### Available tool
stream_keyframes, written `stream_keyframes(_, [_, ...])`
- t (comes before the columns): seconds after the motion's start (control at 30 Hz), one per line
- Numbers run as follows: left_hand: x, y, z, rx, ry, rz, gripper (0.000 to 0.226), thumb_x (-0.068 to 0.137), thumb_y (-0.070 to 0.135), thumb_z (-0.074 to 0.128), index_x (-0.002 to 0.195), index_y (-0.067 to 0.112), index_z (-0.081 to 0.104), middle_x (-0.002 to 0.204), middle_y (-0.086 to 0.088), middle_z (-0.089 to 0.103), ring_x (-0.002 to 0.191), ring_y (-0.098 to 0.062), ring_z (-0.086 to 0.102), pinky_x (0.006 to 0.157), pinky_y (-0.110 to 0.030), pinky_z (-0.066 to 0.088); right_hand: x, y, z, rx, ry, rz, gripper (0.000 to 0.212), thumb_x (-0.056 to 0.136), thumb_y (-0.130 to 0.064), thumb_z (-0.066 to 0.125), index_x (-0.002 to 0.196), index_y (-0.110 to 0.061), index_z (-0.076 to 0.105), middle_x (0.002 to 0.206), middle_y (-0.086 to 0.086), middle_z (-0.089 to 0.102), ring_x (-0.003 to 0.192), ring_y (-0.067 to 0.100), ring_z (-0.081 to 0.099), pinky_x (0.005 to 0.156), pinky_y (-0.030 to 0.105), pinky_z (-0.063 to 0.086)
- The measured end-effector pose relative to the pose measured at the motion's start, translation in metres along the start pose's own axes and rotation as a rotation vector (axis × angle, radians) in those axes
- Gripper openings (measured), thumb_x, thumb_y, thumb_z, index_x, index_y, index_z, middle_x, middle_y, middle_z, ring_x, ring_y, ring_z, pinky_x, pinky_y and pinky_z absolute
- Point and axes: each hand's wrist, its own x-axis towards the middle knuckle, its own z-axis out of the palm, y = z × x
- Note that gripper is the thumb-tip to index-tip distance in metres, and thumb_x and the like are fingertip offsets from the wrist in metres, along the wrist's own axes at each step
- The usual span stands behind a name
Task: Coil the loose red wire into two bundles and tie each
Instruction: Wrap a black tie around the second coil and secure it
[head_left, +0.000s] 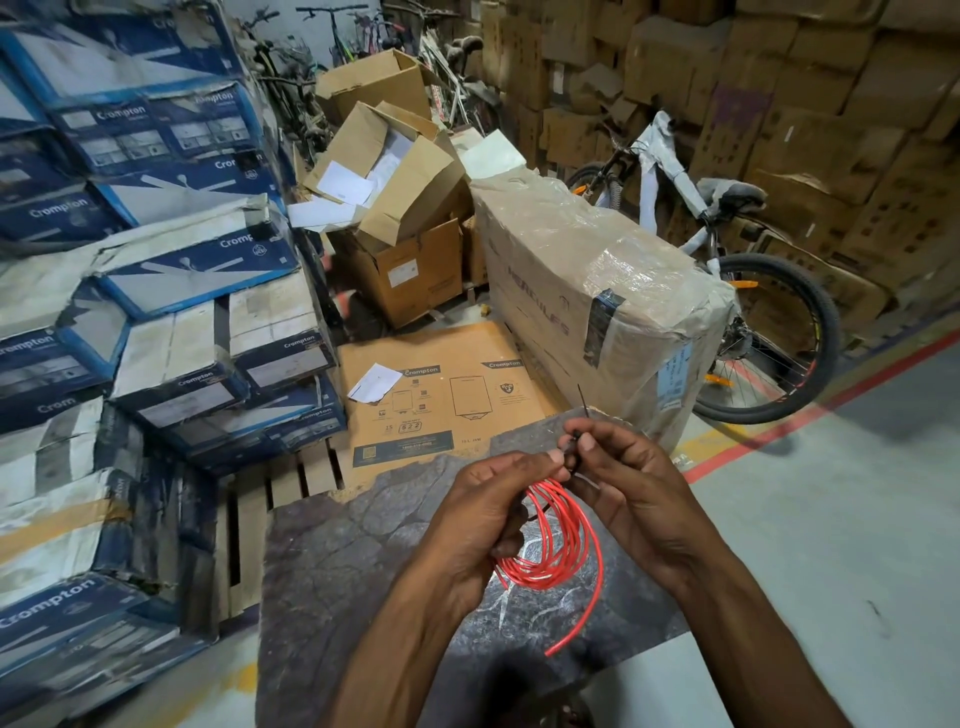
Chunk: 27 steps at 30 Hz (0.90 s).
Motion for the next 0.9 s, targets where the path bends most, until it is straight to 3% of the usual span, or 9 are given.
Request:
stream_keyframes(0.1, [-0.0007, 0.0011, 0.0009, -0.002, -0.001, -0.001, 0.016, 0.084, 0.031, 0.076, 0.08, 0.015, 0.078, 0.056, 0.006, 0.047, 0.043, -0.006, 0.022, 0.048, -0.03, 0.008, -0.0007, -0.0008, 0.0024, 0.05, -0.018, 0.021, 0.02, 0.078, -0.013, 0.071, 0.094, -0.011, 0.082, 0.091, 0.009, 0.075, 0.081, 0.014, 0.072, 0.074, 0.025, 0.061])
stream_keyframes(0.23, [-0.0011, 0.002, 0.001, 0.006, -0.01, -0.006, 0.016, 0.085, 0.03, 0.075, 0.075, 0.017, 0.077, 0.053, 0.007, 0.047, 0.044, -0.007, 0.021, 0.048, -0.03, 0.008, -0.0021, -0.0023, 0.005, 0.034, -0.023, 0.017, 0.023, 0.086, -0.008, 0.06, 0.091, -0.013, 0.082, 0.089, 0.007, 0.075, 0.081, 0.013, 0.073, 0.072, 0.023, 0.06])
stream_keyframes(0.43, [-0.0007, 0.0051, -0.001, 0.019, -0.02, -0.009, 0.018, 0.083, 0.031, 0.076, 0.07, 0.019, 0.076, 0.055, 0.006, 0.045, 0.045, -0.008, 0.018, 0.047, -0.029, 0.008, 0.0004, -0.0062, 0.0054, -0.05, -0.048, -0.011, 0.022, 0.071, -0.021, 0.073, 0.09, -0.015, 0.083, 0.087, 0.005, 0.077, 0.082, 0.012, 0.074, 0.075, 0.024, 0.06])
stream_keyframes(0.73, [-0.0009, 0.0088, -0.0025, 0.004, -0.021, -0.017, 0.019, 0.09, 0.025, 0.071, 0.072, 0.018, 0.075, 0.054, 0.011, 0.06, 0.044, -0.006, 0.02, 0.04, -0.022, 0.012, 0.0029, -0.0059, 0.0036, -0.108, -0.068, -0.014, 0.023, 0.069, -0.022, 0.074, 0.089, -0.016, 0.084, 0.087, 0.007, 0.078, 0.083, 0.015, 0.075, 0.076, 0.025, 0.061])
stream_keyframes(0.9, [0.0018, 0.0082, -0.004, 0.005, -0.04, -0.015, 0.018, 0.085, 0.032, 0.074, 0.072, 0.02, 0.077, 0.052, 0.012, 0.054, 0.044, -0.007, 0.018, 0.043, -0.025, 0.009, 0.0063, -0.0052, 0.0026, -0.116, -0.062, -0.009, 0.023, 0.071, -0.022, 0.074, 0.091, -0.015, 0.084, 0.086, 0.01, 0.076, 0.083, 0.017, 0.074, 0.078, 0.026, 0.061])
